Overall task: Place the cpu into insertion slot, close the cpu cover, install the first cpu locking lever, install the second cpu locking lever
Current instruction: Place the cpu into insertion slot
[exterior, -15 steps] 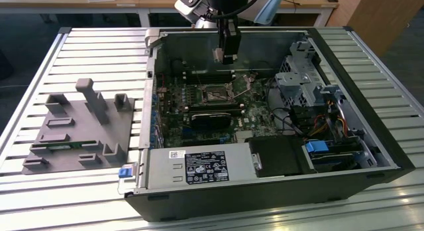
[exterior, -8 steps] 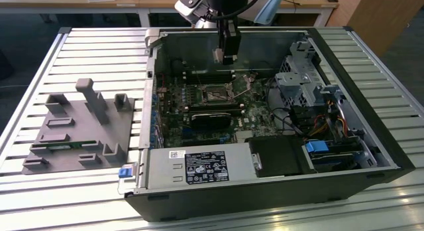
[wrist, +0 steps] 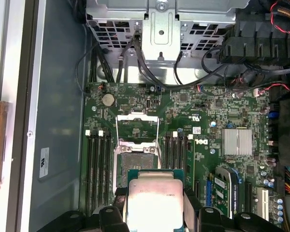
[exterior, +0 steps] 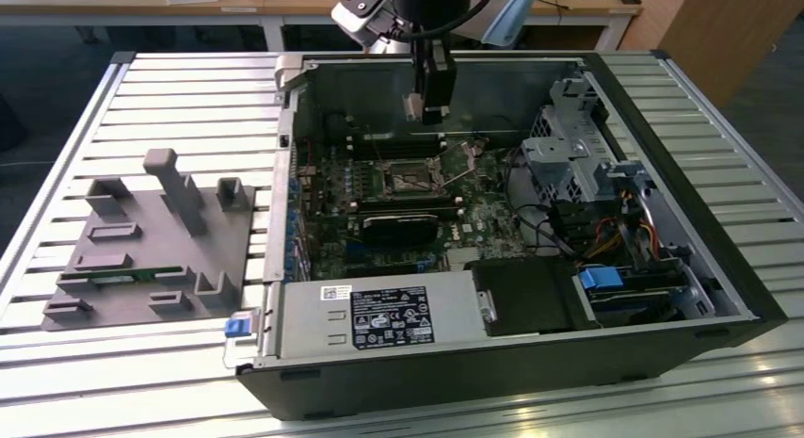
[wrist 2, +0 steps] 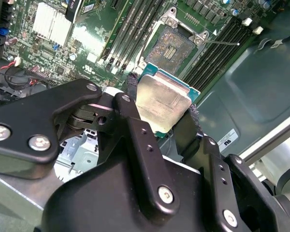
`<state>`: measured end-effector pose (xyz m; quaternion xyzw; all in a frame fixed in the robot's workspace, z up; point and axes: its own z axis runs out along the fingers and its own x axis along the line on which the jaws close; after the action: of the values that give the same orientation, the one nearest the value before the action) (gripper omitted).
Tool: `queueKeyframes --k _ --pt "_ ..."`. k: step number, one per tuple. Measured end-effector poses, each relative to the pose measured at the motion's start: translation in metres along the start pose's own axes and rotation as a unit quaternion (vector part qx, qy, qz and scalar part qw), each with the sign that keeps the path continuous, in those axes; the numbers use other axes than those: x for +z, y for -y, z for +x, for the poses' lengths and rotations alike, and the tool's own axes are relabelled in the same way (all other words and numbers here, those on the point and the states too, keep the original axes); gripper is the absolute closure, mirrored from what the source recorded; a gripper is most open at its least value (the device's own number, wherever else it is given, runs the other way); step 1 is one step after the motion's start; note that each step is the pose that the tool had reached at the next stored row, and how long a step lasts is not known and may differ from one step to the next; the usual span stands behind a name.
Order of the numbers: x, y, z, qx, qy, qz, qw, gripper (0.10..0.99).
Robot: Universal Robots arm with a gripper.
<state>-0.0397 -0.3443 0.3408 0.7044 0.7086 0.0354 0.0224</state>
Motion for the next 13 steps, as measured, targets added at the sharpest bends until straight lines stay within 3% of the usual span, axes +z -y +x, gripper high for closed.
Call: queueKeyframes --k 13 --pt "0.0039 0.0003 -0.0001 0.0 0.0 0.0005 1.0 0.545"
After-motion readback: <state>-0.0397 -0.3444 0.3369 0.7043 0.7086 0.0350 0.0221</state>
